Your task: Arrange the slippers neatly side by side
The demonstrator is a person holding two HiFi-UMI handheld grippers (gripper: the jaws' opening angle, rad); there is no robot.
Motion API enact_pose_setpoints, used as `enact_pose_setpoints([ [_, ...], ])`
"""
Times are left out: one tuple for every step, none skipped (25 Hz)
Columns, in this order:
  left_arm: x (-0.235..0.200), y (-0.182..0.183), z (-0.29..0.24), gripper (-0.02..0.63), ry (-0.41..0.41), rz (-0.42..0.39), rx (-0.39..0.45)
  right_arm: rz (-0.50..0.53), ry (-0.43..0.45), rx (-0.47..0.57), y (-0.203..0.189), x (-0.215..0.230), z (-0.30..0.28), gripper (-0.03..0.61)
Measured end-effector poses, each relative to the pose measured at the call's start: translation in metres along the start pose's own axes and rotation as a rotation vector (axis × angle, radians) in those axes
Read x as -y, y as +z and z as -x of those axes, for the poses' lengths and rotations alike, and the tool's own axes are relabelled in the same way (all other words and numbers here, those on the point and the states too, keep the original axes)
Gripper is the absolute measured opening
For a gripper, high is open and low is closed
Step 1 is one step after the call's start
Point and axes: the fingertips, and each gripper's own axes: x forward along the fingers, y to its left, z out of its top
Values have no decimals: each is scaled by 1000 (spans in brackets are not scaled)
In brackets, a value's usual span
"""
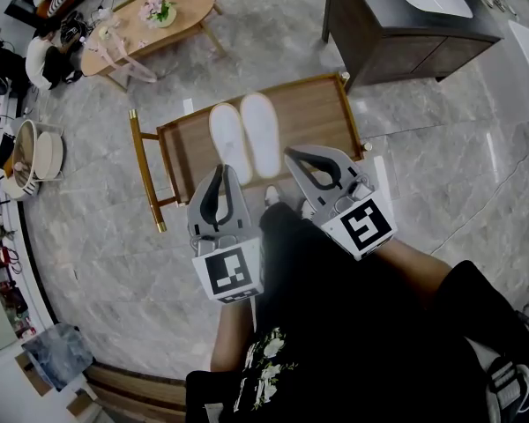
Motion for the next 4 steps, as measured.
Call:
enact_pose_setpoints([
  [0, 0, 0, 23, 0, 0, 0, -2, 3, -1, 0, -1, 0, -3],
  [0, 1, 0, 23, 1, 0, 0, -3, 5, -2, 0, -1, 0, -3],
  [0, 1, 0, 23, 2, 0, 0, -5, 6, -2, 0, 0, 0, -3],
  [0, 1, 0, 23, 2, -1, 0, -6, 7, -1, 0, 0, 0, -3],
])
